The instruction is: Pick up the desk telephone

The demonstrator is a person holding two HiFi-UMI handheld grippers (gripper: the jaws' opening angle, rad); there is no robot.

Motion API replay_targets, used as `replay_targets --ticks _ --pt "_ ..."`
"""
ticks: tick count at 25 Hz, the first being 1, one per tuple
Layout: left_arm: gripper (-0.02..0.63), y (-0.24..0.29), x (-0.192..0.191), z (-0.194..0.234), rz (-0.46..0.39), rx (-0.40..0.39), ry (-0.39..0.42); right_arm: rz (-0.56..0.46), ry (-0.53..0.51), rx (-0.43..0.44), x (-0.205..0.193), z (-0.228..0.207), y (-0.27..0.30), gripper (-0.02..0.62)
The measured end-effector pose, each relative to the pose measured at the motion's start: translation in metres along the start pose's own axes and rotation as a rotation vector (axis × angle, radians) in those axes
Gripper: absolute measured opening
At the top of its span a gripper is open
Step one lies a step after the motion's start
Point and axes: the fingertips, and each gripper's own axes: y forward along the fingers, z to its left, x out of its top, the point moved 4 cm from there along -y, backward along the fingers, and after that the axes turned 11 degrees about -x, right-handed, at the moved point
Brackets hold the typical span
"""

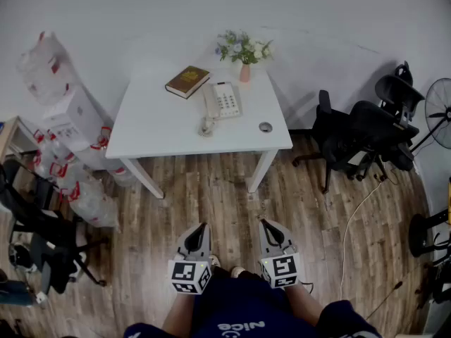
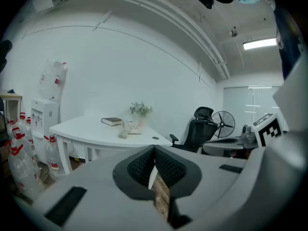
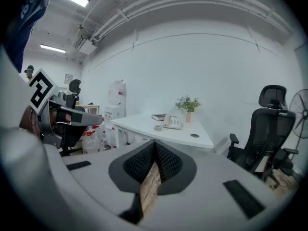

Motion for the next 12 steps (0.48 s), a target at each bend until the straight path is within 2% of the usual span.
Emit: replay_targets --ticks 8,12 --pt "0.017 0.003 0.005 0.030 -0.009 -0.013 0.006 -0.004 -0.021 -0.017 0.007 0.019 0.017 0.021" --pt "0.017 0.004 0.011 0.049 -0.017 -0.015 0.023 -0.046 0.016 -0.085 0.017 0.019 0.028 0.023"
